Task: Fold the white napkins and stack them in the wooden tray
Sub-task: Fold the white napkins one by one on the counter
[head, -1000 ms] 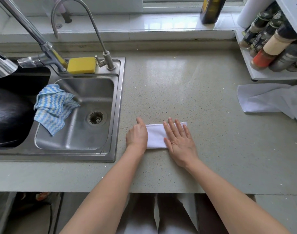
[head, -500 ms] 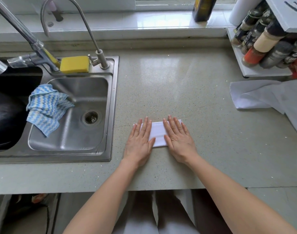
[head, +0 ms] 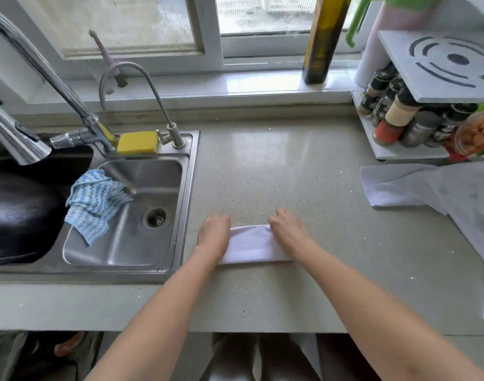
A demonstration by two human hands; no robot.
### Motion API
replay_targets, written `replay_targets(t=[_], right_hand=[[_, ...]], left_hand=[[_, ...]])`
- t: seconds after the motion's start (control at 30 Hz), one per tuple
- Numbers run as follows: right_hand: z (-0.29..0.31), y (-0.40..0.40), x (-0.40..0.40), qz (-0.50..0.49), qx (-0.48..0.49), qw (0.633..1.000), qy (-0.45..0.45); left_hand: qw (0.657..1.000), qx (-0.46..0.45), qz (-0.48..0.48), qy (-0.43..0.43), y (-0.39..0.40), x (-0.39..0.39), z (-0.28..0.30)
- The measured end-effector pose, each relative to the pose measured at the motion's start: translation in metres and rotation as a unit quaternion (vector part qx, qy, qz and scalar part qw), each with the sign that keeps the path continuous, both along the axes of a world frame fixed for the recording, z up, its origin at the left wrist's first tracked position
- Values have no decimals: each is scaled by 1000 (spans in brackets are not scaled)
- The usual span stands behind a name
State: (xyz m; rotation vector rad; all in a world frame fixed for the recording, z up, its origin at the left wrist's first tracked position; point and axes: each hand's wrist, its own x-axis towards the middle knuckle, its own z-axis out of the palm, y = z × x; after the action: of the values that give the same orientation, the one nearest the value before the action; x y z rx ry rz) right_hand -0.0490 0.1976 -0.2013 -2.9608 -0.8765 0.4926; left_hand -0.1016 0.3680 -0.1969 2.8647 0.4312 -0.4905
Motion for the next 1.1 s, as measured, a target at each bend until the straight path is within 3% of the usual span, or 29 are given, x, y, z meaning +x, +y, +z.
replay_targets(t=[0.17, 0.33, 0.43, 0.57, 0.7, 0.83, 1.0, 1.1], right_hand=[[6, 6, 31, 8, -33, 993, 110], [0, 5, 41, 34, -36, 987, 155], [10, 1, 34, -10, 56, 975, 216], [53, 22, 22, -127, 294, 872, 370], [88, 82, -16, -118, 384, 830, 386], [100, 152, -91, -81, 382, 811, 436], [99, 244, -254, -19, 327, 815, 478], [104, 296, -373, 41, 310, 806, 503]], left_hand=[[989, -66, 72, 110, 9, 6, 6], [975, -169, 136, 37, 10, -26, 6], [915, -329, 230, -36, 26, -44, 21], [822, -417, 350, -168, 54, -73, 44], [809, -339, 390, -280, 86, -127, 64], [782, -269, 444, -344, 124, -230, 83], [746, -179, 517, -379, 164, -419, 95], [700, -126, 582, -393, 183, -547, 101]])
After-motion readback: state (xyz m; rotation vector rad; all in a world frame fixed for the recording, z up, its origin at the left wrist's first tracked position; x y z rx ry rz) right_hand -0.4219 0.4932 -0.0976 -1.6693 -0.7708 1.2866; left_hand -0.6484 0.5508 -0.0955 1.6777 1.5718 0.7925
